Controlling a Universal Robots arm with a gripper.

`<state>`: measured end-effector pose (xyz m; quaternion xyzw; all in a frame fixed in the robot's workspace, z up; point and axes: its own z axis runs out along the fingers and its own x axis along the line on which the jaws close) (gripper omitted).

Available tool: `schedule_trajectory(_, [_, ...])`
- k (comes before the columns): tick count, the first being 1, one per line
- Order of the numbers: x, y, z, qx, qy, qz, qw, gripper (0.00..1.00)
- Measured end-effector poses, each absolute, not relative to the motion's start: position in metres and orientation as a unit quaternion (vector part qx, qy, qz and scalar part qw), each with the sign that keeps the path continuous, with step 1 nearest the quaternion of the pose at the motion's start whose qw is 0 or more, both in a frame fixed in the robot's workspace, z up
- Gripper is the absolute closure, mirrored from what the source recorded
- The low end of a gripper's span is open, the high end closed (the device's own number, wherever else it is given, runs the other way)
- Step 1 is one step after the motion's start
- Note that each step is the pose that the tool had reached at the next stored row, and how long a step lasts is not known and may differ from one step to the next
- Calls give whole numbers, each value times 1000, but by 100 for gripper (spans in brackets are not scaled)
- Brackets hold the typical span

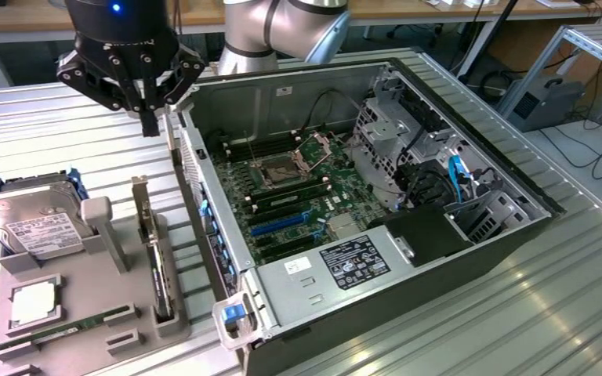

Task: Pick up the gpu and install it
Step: 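Reach for the gpu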

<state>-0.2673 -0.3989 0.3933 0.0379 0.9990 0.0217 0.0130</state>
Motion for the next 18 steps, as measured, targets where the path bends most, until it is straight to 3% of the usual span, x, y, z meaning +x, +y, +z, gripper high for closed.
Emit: schedule_trajectory(18, [-298, -399, 393, 38, 999, 22, 13, 89])
